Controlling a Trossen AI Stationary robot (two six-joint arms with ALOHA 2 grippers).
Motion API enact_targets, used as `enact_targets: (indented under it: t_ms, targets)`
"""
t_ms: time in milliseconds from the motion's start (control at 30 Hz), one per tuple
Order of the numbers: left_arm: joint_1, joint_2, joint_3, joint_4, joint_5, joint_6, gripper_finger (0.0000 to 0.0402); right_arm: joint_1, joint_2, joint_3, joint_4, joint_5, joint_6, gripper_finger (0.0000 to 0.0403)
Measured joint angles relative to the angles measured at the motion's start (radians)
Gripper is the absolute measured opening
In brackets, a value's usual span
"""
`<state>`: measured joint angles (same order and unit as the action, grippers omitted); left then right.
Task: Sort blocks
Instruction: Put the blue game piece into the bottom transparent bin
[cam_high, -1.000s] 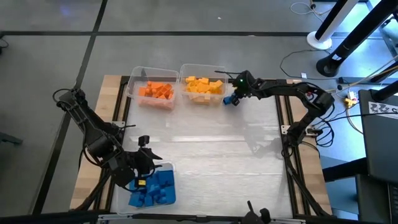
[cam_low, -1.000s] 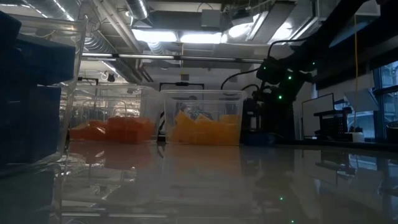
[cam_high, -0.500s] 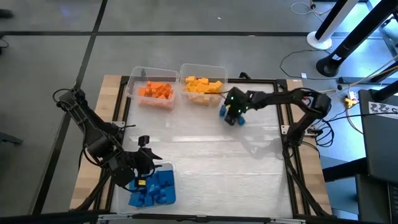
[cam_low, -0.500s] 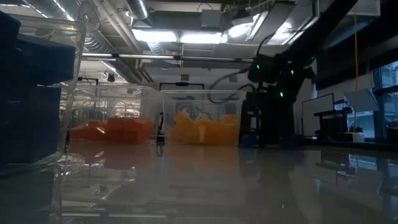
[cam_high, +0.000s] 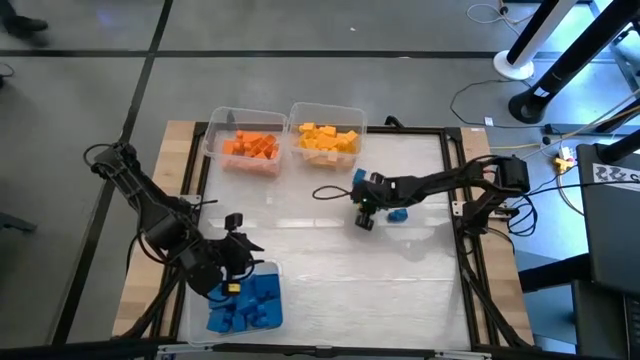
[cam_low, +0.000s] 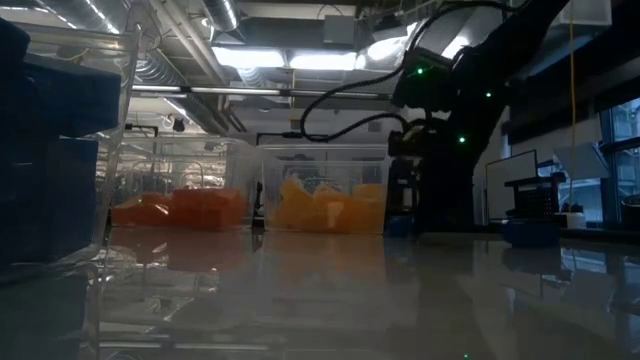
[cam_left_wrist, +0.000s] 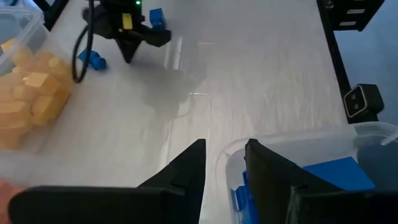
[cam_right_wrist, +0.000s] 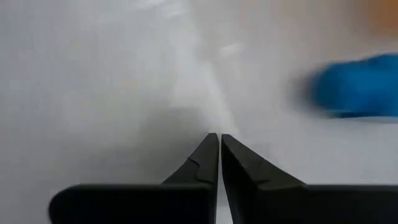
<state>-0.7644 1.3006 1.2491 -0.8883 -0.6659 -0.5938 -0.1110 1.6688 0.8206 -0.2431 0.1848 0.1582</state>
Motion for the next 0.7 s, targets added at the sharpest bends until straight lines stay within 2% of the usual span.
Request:
enact_targets:
  t_ms: [133, 233, 500, 700]
  targets:
    - [0.016, 0.000, 0.000, 0.000, 0.000, 0.000, 0.0102, 0.000, -0.002, 0.008, 0.023, 0.243, -0.007, 0.0021]
    - [0.024, 0.000, 0.000, 0.000, 0.000, 0.000, 0.0102, -0.012, -0.002, 0.008, 0.072, 0.347, -0.035, 0.0021]
    - [0.028, 0.000, 0.000, 0.000, 0.000, 0.008, 0.0102, -0.111, -0.001, 0.009, 0.163, 0.314, -0.112, 0.0021]
    - [0.028, 0.000, 0.000, 0.001, 0.000, 0.020, 0.0102, -0.180, 0.029, 0.012, 0.187, 0.170, -0.113, 0.0021]
